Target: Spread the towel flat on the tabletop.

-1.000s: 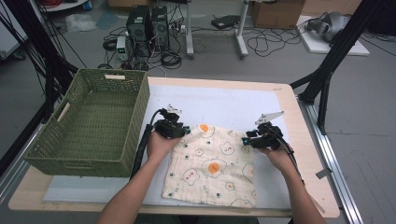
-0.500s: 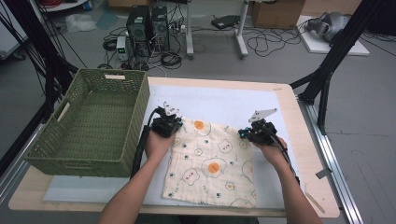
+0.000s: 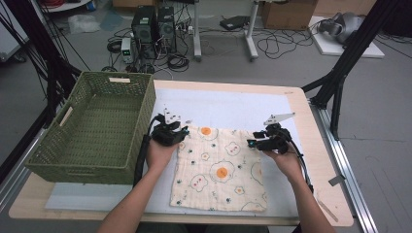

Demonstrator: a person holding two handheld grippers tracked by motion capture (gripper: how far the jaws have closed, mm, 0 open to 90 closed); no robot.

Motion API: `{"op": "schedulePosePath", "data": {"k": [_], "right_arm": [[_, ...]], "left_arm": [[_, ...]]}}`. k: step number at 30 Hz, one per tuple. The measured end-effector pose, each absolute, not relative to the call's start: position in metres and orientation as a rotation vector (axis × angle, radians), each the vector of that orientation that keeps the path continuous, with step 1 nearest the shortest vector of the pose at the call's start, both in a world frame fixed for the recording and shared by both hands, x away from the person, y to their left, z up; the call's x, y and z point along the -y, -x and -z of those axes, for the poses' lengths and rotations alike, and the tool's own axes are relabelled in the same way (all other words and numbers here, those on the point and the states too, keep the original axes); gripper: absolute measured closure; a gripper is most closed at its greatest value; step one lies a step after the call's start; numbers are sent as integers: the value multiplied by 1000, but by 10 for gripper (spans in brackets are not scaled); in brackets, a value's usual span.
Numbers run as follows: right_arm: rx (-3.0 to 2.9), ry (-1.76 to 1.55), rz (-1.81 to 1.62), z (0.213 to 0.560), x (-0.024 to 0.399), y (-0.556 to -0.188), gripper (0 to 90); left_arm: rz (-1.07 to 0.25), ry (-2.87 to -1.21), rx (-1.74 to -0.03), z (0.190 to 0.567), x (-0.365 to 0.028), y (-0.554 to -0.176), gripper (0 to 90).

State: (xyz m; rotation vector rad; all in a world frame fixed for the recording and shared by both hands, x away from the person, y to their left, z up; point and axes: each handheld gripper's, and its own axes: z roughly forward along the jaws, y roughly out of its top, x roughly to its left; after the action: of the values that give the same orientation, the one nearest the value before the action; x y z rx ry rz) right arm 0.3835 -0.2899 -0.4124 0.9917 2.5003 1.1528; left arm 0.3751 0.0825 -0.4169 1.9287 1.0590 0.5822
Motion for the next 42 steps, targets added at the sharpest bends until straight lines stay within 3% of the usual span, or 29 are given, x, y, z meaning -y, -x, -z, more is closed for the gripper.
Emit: {"op": "schedulePosePath", "data": {"k": [12,27,36,42], "right_arm": [[-2495,-868,-1232,405,292,-338,432],[-2644,-709,-1242,426,281,-289,443],[-2658,-724,-1279,435,282,-280,442],[-2599,-758,-1332,432,281,-281,374]], "left_arm": [[-566,-1927,-962,412,-90,-336,601],[-481,-2034,-896,433,-98,-297,576],[-438,-2056,-851,440,-99,-278,561],[-433,-2038,-816,437,-100,-270,525]]}}
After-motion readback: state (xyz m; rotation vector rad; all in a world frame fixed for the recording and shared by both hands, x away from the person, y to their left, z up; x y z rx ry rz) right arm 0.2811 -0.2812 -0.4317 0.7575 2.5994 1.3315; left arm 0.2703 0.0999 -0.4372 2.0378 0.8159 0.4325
